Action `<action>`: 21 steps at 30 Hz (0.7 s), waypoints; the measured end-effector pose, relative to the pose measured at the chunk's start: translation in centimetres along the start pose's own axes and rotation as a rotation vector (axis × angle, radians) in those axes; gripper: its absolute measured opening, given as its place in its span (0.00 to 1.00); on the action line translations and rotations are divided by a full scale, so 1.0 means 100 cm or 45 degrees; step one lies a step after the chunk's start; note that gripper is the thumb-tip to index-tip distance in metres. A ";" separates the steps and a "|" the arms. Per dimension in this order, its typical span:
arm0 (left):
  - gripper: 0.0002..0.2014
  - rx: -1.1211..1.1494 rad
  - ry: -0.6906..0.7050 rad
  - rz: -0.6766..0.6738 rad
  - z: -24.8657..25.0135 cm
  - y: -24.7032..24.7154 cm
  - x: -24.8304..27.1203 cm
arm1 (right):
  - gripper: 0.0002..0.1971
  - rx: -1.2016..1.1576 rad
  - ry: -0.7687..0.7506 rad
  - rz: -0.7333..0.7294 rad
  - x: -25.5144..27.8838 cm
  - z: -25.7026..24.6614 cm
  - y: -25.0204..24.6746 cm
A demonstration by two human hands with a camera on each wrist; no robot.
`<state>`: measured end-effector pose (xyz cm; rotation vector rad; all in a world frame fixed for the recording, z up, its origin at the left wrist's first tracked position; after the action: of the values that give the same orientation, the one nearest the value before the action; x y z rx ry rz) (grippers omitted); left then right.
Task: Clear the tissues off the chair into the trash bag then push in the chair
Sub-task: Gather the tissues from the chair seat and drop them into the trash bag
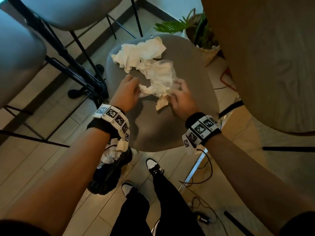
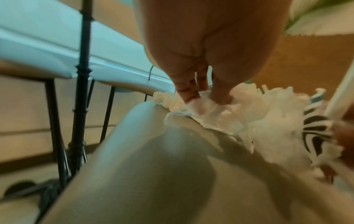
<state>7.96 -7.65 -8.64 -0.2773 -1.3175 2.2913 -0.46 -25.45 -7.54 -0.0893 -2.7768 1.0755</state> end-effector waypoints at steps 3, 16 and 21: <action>0.12 0.259 -0.036 -0.017 0.011 -0.009 0.004 | 0.13 -0.190 -0.009 -0.037 0.000 -0.005 -0.010; 0.08 -0.117 0.051 -0.542 0.037 -0.004 -0.005 | 0.22 -0.279 0.311 -0.421 0.005 -0.011 -0.008; 0.07 -0.152 0.112 -0.464 0.036 -0.021 0.017 | 0.09 -0.005 0.124 -0.441 0.014 -0.038 -0.009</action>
<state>5.69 -8.67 -4.88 -0.1596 -1.3388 1.8824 -1.18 -23.46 -4.01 0.3184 -2.5784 0.9482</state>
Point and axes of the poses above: each hand's wrist, its own x-axis away from the middle knuckle, its own y-axis out of the palm, z = x × y, the point moved 2 cm from there along -x, towards the middle knuckle, and after that the axes turned 5 degrees about -x, right-handed, at the moved point
